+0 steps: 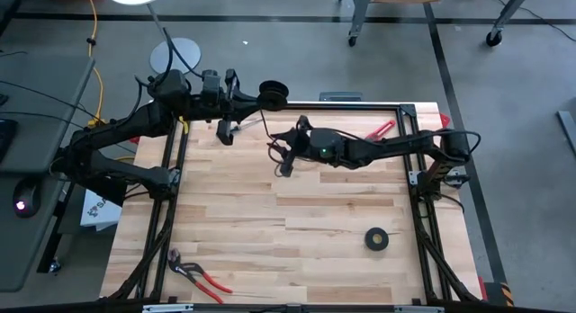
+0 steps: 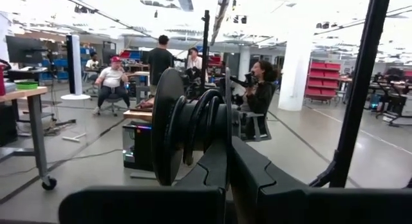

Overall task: Coil cords
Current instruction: Coil the black wire on the black spool

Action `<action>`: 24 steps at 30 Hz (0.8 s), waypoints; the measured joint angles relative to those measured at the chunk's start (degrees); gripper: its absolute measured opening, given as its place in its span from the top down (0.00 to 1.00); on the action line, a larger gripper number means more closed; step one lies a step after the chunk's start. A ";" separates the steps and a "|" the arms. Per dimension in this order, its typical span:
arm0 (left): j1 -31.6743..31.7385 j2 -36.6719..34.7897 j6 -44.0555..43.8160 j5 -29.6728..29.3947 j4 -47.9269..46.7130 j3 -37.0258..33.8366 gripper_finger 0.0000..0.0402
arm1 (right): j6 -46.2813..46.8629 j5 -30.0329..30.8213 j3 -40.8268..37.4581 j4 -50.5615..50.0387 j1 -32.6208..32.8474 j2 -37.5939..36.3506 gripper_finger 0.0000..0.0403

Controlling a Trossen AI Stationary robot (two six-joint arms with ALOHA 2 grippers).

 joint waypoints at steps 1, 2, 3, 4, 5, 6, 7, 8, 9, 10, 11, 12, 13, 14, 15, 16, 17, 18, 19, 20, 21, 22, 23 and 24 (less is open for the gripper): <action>-0.12 0.02 -0.08 0.38 -0.02 0.00 1.00 | -0.35 -0.99 0.00 0.24 -0.16 0.00 0.71; -0.34 0.13 -0.07 0.42 0.00 0.00 1.00 | -0.31 -1.70 0.00 0.30 -0.24 0.00 0.73; -0.52 0.20 -0.05 0.42 0.03 0.00 1.00 | 0.49 -2.29 0.00 0.29 -0.27 0.00 0.76; -0.70 0.27 -0.04 0.41 0.00 0.00 1.00 | 1.60 -2.81 0.00 0.28 -0.24 0.00 0.80; -0.83 0.32 -0.06 0.41 -0.03 0.00 1.00 | 2.95 -3.80 0.00 0.27 -0.21 0.00 0.87; -1.02 0.52 -0.04 0.42 -0.04 0.00 1.00 | 4.45 -4.23 0.00 0.27 -0.20 0.00 0.93; -1.22 0.76 -0.04 0.46 0.12 0.00 1.00 | 5.86 -4.61 0.00 0.30 -0.17 0.00 0.96; -1.40 0.88 -0.04 0.41 0.05 0.00 1.00 | 7.43 -4.72 0.00 0.44 -0.04 0.00 0.97; -1.40 0.98 -0.02 0.33 -0.12 0.00 1.00 | 8.71 -4.74 0.00 0.91 0.14 0.00 0.97; -1.40 1.01 0.08 -0.06 -0.13 -0.02 1.00 | 9.47 -4.72 0.00 1.58 0.34 0.00 0.98; -1.40 1.01 0.37 -0.48 -0.17 -0.02 1.00 | 9.76 -4.74 0.00 2.07 0.66 -0.19 0.99; -1.39 0.97 0.43 -0.74 -0.06 -0.02 1.00 | 9.78 -4.73 0.00 2.13 0.99 -0.57 0.99; -1.29 0.72 0.44 -0.86 -0.03 -0.02 1.00 | 10.02 -4.69 0.00 2.11 1.34 -1.12 0.99; -1.10 0.44 0.45 -0.93 -0.13 -0.02 1.00 | 10.38 -4.68 0.00 2.06 1.73 -1.74 0.99; -0.81 0.15 0.46 -0.92 -0.13 -0.02 1.00 | 10.60 -4.72 0.00 1.59 2.20 -2.62 0.99; -0.66 -0.12 0.46 -0.92 -0.17 -0.02 1.00 | 10.66 -4.72 0.00 0.92 2.57 -3.43 0.99; -0.51 -0.40 0.46 -0.89 -0.23 -0.02 1.00 | 10.64 -4.74 0.02 0.53 2.90 -4.26 0.99; -0.38 -0.75 0.46 -0.94 -0.69 -0.02 1.00 | 10.33 -4.75 0.01 -0.76 3.26 -5.22 0.99; -0.24 -0.99 0.46 -0.99 -1.60 -0.02 1.00 | 10.23 -4.78 0.00 -2.22 3.62 -6.16 0.99; -0.14 -1.26 0.44 -1.12 -2.39 -0.02 1.00 | 10.24 -4.78 0.00 -3.94 3.93 -7.24 1.00; -0.14 -1.59 0.19 -1.19 -3.65 -0.02 1.00 | 10.24 -4.87 0.00 -6.16 4.22 -8.29 1.00; -0.13 -1.99 -0.06 -1.51 -5.58 -0.02 1.00 | 10.24 -5.27 0.00 -8.27 4.61 -9.63 1.00; -0.13 -2.39 -0.33 -2.21 -7.89 -0.02 1.00 | 10.24 -5.58 0.00 -10.86 5.00 -11.00 1.00; -0.13 -2.88 -0.37 -2.89 -10.60 -0.02 1.00 | 10.25 -5.82 0.00 -13.12 5.47 -12.32 1.00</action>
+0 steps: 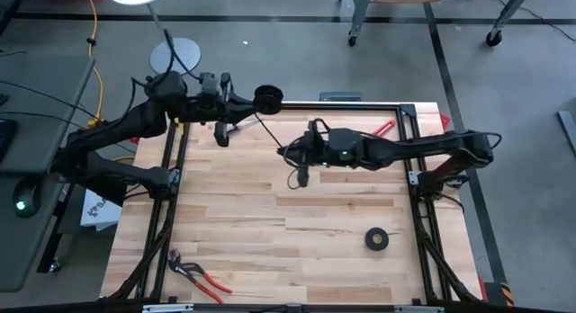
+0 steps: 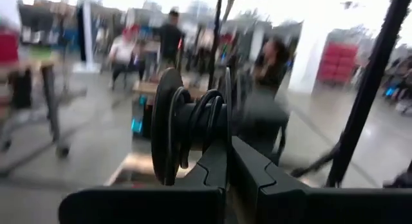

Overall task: Coil cords
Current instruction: Coil the black wire on the black spool

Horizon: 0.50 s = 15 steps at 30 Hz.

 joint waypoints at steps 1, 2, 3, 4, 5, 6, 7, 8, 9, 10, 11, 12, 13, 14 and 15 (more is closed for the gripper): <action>0.00 -0.53 -0.13 -0.57 -3.35 0.00 1.00 | -0.03 -0.37 0.02 -1.76 0.52 -1.22 1.00; 0.00 -1.01 -0.25 -0.82 -6.66 0.00 1.00 | -0.01 -0.71 0.02 -4.10 1.01 -2.66 1.00; 0.00 -1.34 -0.85 -0.85 -9.79 0.00 1.00 | -0.03 -0.84 0.00 -6.40 1.51 -4.01 1.00; 0.02 -1.74 -1.48 -0.85 -12.52 0.00 1.00 | -0.03 -0.91 0.00 -8.35 1.97 -5.24 1.00; 0.02 -2.12 -2.39 -0.85 -15.27 0.00 1.00 | -0.03 -0.93 0.00 -10.37 2.41 -6.70 1.00; 0.02 -2.47 -2.94 -0.85 -17.75 0.00 1.00 | 0.14 -0.89 0.00 -12.15 2.75 -8.05 1.00; 0.02 -2.84 -3.62 -0.84 -19.62 0.00 1.00 | 0.14 -0.84 0.00 -13.27 3.10 -9.23 1.00; 0.02 -3.12 -4.03 -0.85 -20.95 0.00 1.00 | 0.10 -0.83 0.00 -14.00 3.38 -10.44 1.00; 0.02 -3.31 -4.22 -0.85 -22.06 0.00 1.00 | 0.02 -0.80 0.02 -15.05 3.57 -11.46 1.00; 0.02 -3.42 -4.61 -0.83 -22.95 0.00 1.00 | 0.01 -0.71 0.01 -16.12 3.70 -12.42 1.00; 0.02 -3.42 -5.05 -0.54 -23.12 0.00 1.00 | -0.02 -0.31 0.02 -17.23 3.76 -13.18 1.00; 0.02 -3.42 -5.56 0.54 -22.97 0.00 1.00 | -0.04 0.22 0.02 -18.38 3.76 -13.89 1.00; 0.02 -3.42 -6.30 2.42 -23.01 0.00 1.00 | -0.05 0.65 0.00 -19.53 3.76 -14.57 1.00; 0.02 -3.37 -7.01 4.06 -23.07 0.00 1.00 | -0.05 0.96 0.00 -20.23 3.71 -15.14 1.00; 0.01 -3.26 -7.73 5.55 -23.39 0.05 1.00 | -0.10 1.24 0.00 -20.41 3.59 -15.70 1.00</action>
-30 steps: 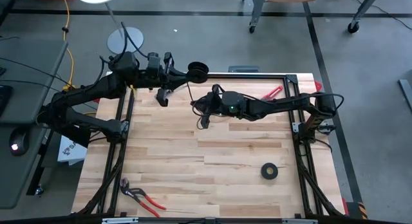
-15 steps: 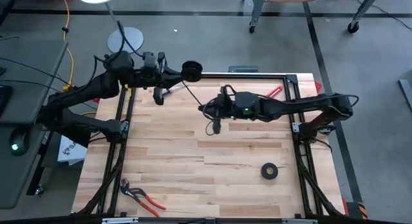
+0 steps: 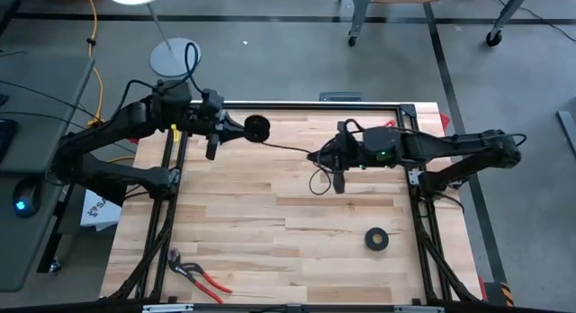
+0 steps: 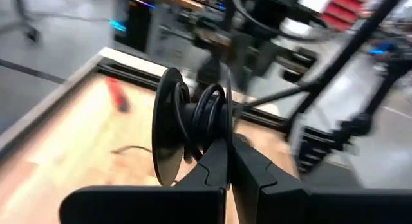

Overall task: Coil cords
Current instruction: Coil the black wire on the black spool

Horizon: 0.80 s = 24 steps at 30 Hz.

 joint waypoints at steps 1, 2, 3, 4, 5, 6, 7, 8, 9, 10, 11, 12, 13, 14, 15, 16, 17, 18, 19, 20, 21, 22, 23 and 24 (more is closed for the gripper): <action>-0.01 0.17 -0.84 1.04 -0.97 0.06 1.00 | -0.37 0.09 0.00 0.01 -0.20 -0.48 1.00; -0.01 0.54 -1.72 2.06 -2.41 0.06 1.00 | -0.45 0.11 0.00 0.27 -0.27 -0.88 1.00; -0.02 1.07 -2.42 3.44 -3.92 0.06 1.00 | -0.70 0.13 0.00 0.96 -0.27 -1.20 1.00; -0.09 1.72 -3.26 5.02 -5.27 0.06 1.00 | -0.93 0.20 0.00 1.89 -0.27 -1.34 1.00; -0.09 2.60 -3.94 6.78 -6.48 0.05 1.00 | -1.23 0.29 0.00 3.05 -0.27 -1.36 1.00; -0.15 3.60 -4.83 8.51 -7.18 0.03 1.00 | -1.51 0.28 0.00 4.45 -0.27 -1.36 1.00; -0.26 4.71 -5.35 10.15 -7.19 0.03 1.00 | -1.87 0.28 0.00 5.84 -0.27 -1.33 1.00; -0.52 5.93 -5.74 11.35 -6.69 0.03 1.00 | -2.08 0.28 0.00 7.02 -0.34 -1.31 1.00; -0.92 7.14 -5.95 12.42 -5.67 0.03 1.00 | -2.28 0.26 0.00 8.30 -0.43 -1.04 1.00; -1.39 8.48 -5.99 13.80 -4.20 0.03 1.00 | -2.34 0.02 0.02 9.18 -0.57 -0.84 1.00; -1.95 9.86 -6.35 15.42 -2.27 0.03 1.00 | -2.29 -0.12 0.02 9.22 -0.63 -0.71 1.00; -2.47 11.27 -6.92 17.32 0.27 -0.02 1.00 | -2.17 -0.12 0.00 9.34 -0.75 -0.40 1.00; -3.01 12.68 -7.84 19.60 3.48 -0.03 1.00 | -2.24 -0.13 0.00 9.89 -1.03 -0.02 1.00; -3.64 13.99 -8.82 21.75 6.72 -0.03 1.00 | -2.33 -0.15 0.00 10.26 -1.17 0.17 1.00; -4.23 15.43 -10.15 23.77 9.86 -0.03 1.00 | -2.28 -0.26 0.00 10.41 -1.29 0.41 1.00; -4.79 16.79 -11.63 25.70 13.32 -0.03 1.00 | -2.00 -0.54 0.00 11.19 -1.47 0.73 1.00; -5.36 18.06 -13.17 27.34 16.86 -0.01 1.00 | -1.93 -0.78 0.01 12.00 -1.68 1.01 1.00; -5.85 19.40 -14.72 28.92 20.00 -0.01 1.00 | -1.93 -1.09 0.00 12.32 -1.78 1.33 1.00; -6.34 20.69 -16.42 30.49 23.69 -0.03 1.00 | -1.92 -1.25 0.02 12.86 -1.78 1.57 1.00; -6.77 21.78 -18.16 32.01 27.58 -0.02 1.00 | -1.93 -1.27 0.00 12.95 -1.78 1.76 1.00; -7.11 22.79 -19.82 33.23 30.96 -0.03 1.00 | -1.92 -1.27 0.00 12.91 -1.78 1.99 1.00; -7.48 23.73 -21.52 34.38 34.74 -0.03 1.00 | -1.92 -1.50 0.00 13.12 -1.78 2.10 1.00; -7.79 24.45 -23.08 34.84 38.80 -0.03 1.00 | -1.90 -1.69 0.00 13.06 -1.78 2.14 1.00; -7.98 25.15 -24.25 35.06 42.81 -0.02 1.00 | -1.77 -2.16 0.00 13.06 -1.78 2.20 1.00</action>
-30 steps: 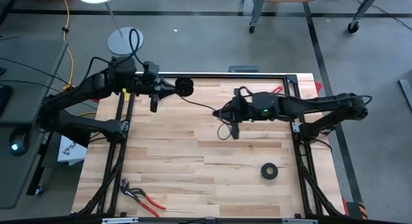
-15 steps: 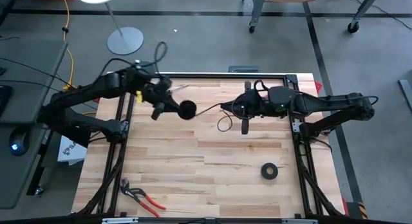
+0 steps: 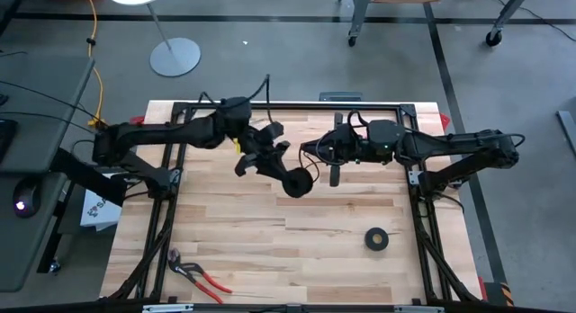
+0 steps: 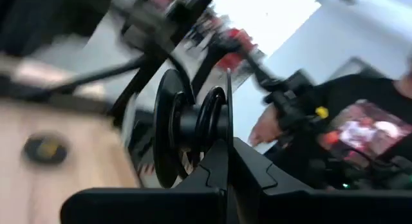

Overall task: Coil cords
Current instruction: Coil the black wire on the black spool

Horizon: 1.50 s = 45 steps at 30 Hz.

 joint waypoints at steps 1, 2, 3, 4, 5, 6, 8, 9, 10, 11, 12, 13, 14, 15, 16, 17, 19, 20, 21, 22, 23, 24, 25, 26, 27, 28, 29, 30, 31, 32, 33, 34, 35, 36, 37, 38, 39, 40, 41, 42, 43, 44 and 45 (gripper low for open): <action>-0.08 0.60 -0.98 -0.01 4.16 0.00 1.00 | 0.47 -0.50 0.00 0.29 0.00 0.22 1.00; -0.09 1.08 -2.17 -0.01 8.11 -0.01 1.00 | 1.10 -0.85 0.02 0.62 0.00 0.33 1.00; -0.08 1.61 -3.29 -0.22 12.28 0.00 1.00 | 1.43 -1.44 0.02 0.56 0.00 0.43 1.00; 0.02 1.92 -4.54 -0.69 15.96 0.01 1.00 | 1.72 -1.95 0.02 0.53 0.00 0.60 1.00; 0.30 2.09 -5.70 -1.13 18.95 0.01 1.00 | 1.94 -2.19 0.02 0.85 0.00 0.81 1.00; 0.65 2.28 -6.45 -1.77 21.53 0.01 1.00 | 2.01 -2.63 0.02 1.29 0.04 0.91 1.00; 1.38 2.34 -6.49 -4.07 25.04 0.00 1.00 | 2.22 -3.81 0.02 2.12 0.04 1.10 1.00; 1.79 2.34 -5.97 -5.12 26.36 0.01 1.00 | 2.70 -4.46 0.02 3.13 0.04 1.37 1.00; 2.13 2.34 -5.40 -6.04 27.73 0.01 1.00 | 3.38 -4.56 0.02 3.80 0.04 1.50 1.00; 2.49 2.34 -5.23 -7.06 29.18 0.01 1.00 | 3.59 -4.70 0.02 3.89 0.04 1.61 1.00; 2.87 2.34 -5.20 -7.94 30.30 0.01 1.00 | 3.58 -4.83 0.02 4.55 0.04 1.86 1.00; 3.25 2.34 -5.15 -8.78 31.28 0.01 1.00 | 3.61 -4.83 0.02 5.04 0.00 2.01 1.00; 3.57 2.34 -4.71 -9.30 31.78 0.01 1.00 | 3.78 -4.86 0.02 5.06 0.02 2.04 1.00; 3.90 2.30 -3.90 -9.84 31.88 0.01 1.00 | 4.05 -4.93 0.02 5.10 0.02 2.05 1.00; 4.24 2.27 -3.04 -10.25 31.90 0.01 1.00 | 4.56 -5.09 0.02 5.06 0.02 2.09 1.00; 4.67 2.15 -2.36 -10.79 31.76 0.01 1.00 | 4.71 -5.21 0.02 5.01 0.03 2.09 1.00; 5.57 2.03 -1.73 -11.09 31.04 0.01 1.00 | 4.83 -5.40 0.02 5.00 0.07 2.09 1.00; 6.03 2.00 -1.34 -11.13 30.88 0.01 1.00 | 4.89 -5.57 0.02 5.09 0.19 2.09 1.00; 6.45 1.90 -0.94 -11.12 30.81 0.01 1.00 | 4.98 -5.90 0.02 5.28 0.31 2.09 1.00; 6.90 1.77 -0.40 -11.11 30.54 0.01 1.00 | 4.98 -5.98 0.02 5.35 0.40 2.09 1.00; 7.34 1.73 0.36 -11.03 30.44 0.01 1.00 | 5.00 -6.08 0.02 5.35 0.50 2.09 1.00; 7.84 1.71 1.11 -10.97 30.41 0.01 1.00 | 5.12 -6.14 0.02 5.38 0.66 2.09 1.00; 8.41 1.71 1.68 -10.98 30.33 0.01 1.00 | 5.47 -6.14 0.02 5.40 0.82 2.09 1.00; 8.94 1.68 2.24 -11.04 30.02 0.01 1.00 | 5.92 -6.15 0.02 5.49 0.95 2.09 1.00; 9.52 1.68 2.72 -11.07 29.63 0.01 1.00 | 5.94 -6.15 0.02 5.61 1.16 2.09 1.00; 10.10 1.68 3.11 -11.12 29.10 0.01 1.00 | 5.92 -6.11 0.02 5.68 1.34 2.09 1.00; 10.58 1.68 3.70 -11.07 28.19 0.01 1.00 | 5.92 -6.08 0.02 5.68 1.51 2.09 1.00; 10.95 1.68 4.37 -10.90 27.03 0.01 1.00 | 5.94 -6.10 0.02 5.65 1.60 2.09 1.00; 11.41 1.57 5.05 -10.41 25.68 0.01 1.00 | 5.94 -6.13 0.02 5.54 1.74 2.09 1.00; 11.83 1.50 5.47 -9.82 24.19 0.01 1.00 | 5.92 -6.12 0.02 5.37 1.92 2.04 1.00; 12.10 1.47 5.81 -9.43 22.88 0.01 1.00 | 5.92 -6.13 0.02 5.31 2.04 1.99 1.00; 12.32 1.47 5.94 -8.92 21.88 0.01 1.00 | 5.92 -6.19 0.02 5.29 2.05 1.93 1.00; 12.58 1.47 6.04 -8.24 20.95 0.01 1.00 | 5.92 -6.34 0.02 5.10 2.05 1.83 1.00; 12.76 1.47 6.18 -7.61 20.01 0.01 1.00 | 5.92 -6.37 0.00 4.73 2.05 1.65 1.00; 12.94 1.47 6.40 -6.86 19.08 0.01 1.00 | 5.90 -6.49 0.00 4.57 2.05 1.59 1.00; 13.10 1.43 6.85 -6.08 18.09 0.01 1.00 | 5.90 -6.54 0.00 4.67 2.07 1.47 1.00; 13.30 1.35 7.29 -5.30 17.02 0.01 1.00 | 5.90 -6.54 0.00 4.49 2.08 1.30 1.00; 13.53 1.10 7.52 -4.89 15.65 0.01 1.00 | 5.90 -6.54 0.00 4.61 2.08 1.23 1.00; 13.73 0.79 8.28 -4.63 14.26 0.01 1.00 | 5.90 -6.57 0.00 4.73 2.08 1.18 1.00; 13.81 0.42 9.36 -4.63 12.73 0.01 1.00 | 5.91 -6.72 0.00 4.65 2.05 1.14 1.00; 14.02 -0.03 10.37 -4.53 11.10 0.03 1.00 | 5.92 -6.95 0.00 4.53 2.03 1.08 1.00; 14.20 -0.61 11.22 -4.46 9.33 0.03 1.00 | 5.92 -7.00 0.00 4.35 2.03 1.08 1.00; 14.36 -1.13 11.92 -4.21 7.53 0.03 1.00 | 5.96 -7.05 0.00 4.15 2.04 1.05 1.00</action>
